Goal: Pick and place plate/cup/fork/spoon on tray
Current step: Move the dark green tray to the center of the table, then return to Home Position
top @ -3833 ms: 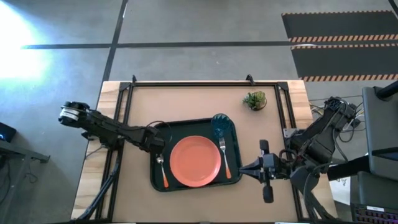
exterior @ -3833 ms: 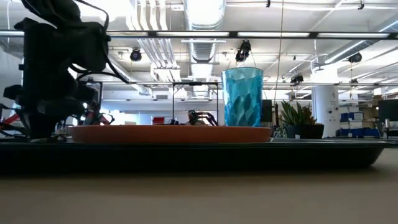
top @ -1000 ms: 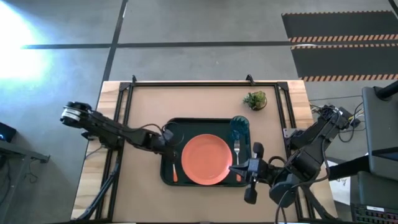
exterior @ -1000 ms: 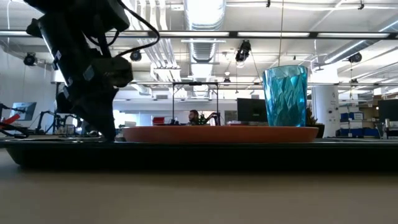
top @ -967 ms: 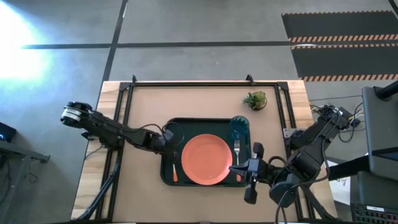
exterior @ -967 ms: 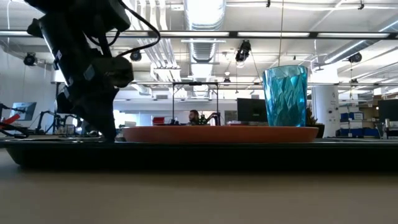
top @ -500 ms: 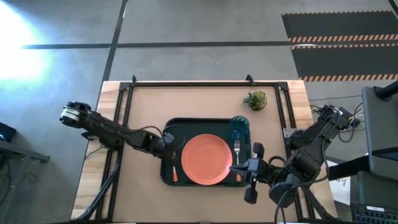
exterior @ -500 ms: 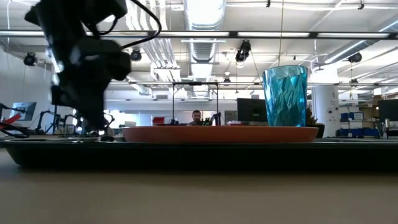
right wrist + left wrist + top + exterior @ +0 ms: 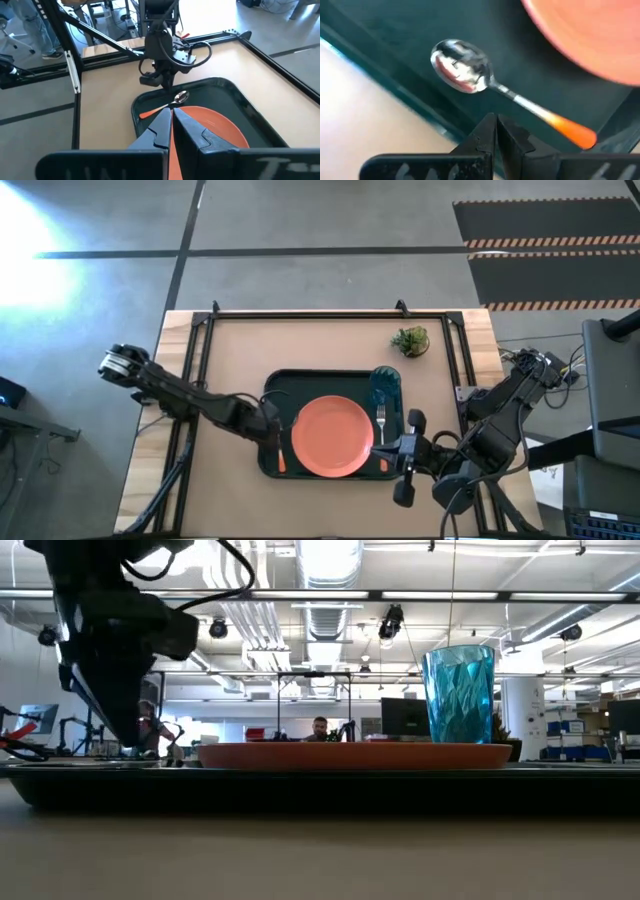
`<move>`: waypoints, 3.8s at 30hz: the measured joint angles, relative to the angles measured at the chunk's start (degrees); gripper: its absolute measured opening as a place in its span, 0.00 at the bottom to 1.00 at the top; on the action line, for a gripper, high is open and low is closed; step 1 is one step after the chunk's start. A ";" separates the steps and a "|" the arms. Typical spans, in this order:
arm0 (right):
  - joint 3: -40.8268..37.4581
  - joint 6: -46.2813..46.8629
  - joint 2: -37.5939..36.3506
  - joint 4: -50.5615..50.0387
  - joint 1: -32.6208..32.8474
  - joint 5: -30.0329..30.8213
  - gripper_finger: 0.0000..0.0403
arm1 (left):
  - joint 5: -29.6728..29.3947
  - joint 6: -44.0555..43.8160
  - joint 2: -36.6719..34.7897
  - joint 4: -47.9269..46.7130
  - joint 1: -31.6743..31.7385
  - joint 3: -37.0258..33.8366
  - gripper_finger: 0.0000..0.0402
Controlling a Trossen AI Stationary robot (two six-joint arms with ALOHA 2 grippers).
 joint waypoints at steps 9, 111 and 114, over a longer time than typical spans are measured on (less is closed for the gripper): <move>0.00 -0.08 0.00 -0.22 0.13 0.00 0.02 | 2.81 -0.65 4.48 2.20 -0.46 0.57 0.00; -0.09 7.72 -4.39 -13.20 3.86 0.65 0.02 | -11.92 -15.36 3.61 -20.24 -8.30 14.03 0.00; -0.09 7.70 -4.39 -13.18 3.85 1.15 0.02 | -9.95 -13.83 5.71 -20.05 -7.80 13.77 0.00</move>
